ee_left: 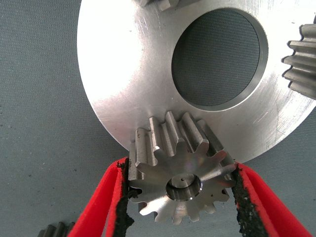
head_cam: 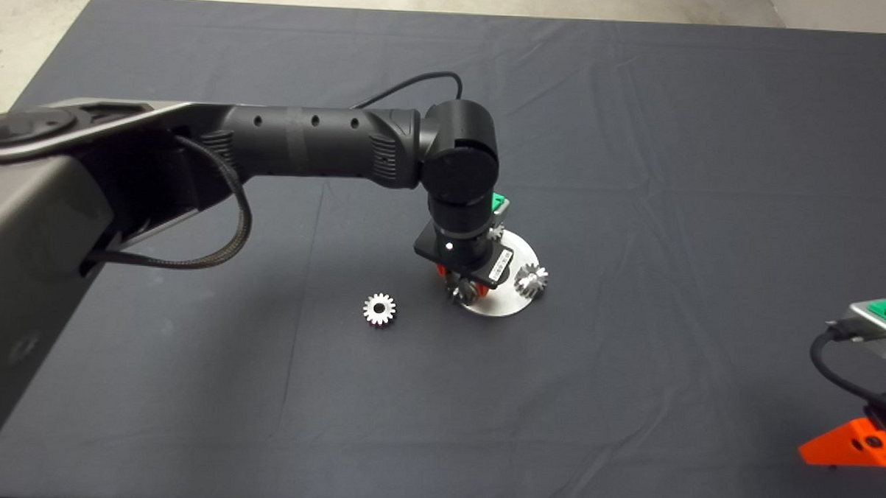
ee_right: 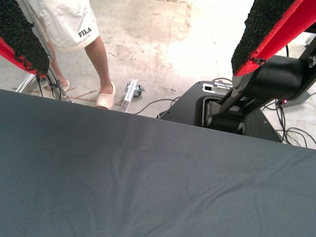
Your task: Remove an incorrectly installed larger gear and replace it with the correct smaller gear
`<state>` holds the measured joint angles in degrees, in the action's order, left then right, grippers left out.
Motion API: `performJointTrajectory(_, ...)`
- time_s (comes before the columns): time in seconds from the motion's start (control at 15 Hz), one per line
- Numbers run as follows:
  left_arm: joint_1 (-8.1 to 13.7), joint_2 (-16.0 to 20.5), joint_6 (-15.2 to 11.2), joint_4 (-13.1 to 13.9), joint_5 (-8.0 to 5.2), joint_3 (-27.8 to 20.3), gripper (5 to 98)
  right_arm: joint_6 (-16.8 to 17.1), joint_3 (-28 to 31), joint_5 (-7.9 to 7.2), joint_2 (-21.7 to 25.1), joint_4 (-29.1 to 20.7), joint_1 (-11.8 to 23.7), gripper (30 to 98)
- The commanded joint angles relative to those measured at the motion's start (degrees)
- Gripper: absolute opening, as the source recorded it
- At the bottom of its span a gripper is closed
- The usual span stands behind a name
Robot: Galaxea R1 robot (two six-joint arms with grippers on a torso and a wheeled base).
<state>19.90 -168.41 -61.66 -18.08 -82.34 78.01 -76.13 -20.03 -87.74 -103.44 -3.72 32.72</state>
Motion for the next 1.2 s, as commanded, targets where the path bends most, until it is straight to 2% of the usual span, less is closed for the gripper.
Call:
performJointTrajectory(0.0, 1.4, 0.3, 0.4, -0.6, -1.6, -0.8, 42.8, -0.2, 0.4, -0.42, 0.4, -1.9, 0.8, 97.7)
performJointTrajectory(0.47, 1.4, 0.1, 0.4, -0.4, -1.25, -1.3, 40.0, -0.2, 0.4, -0.42, 0.4, -1.9, 0.8, 97.7)
performJointTrajectory(0.73, 1.4, -0.1, 0.1, -0.5, -1.69, -1.3, 39.9, -0.2, 0.4, -0.42, 0.4, -1.9, 0.8, 97.7)
performJointTrajectory(1.13, 1.5, -0.1, 0.2, -0.6, -1.69, -1.8, 36.9, -0.2, 0.4, -0.42, 0.5, -1.9, 0.8, 97.7)
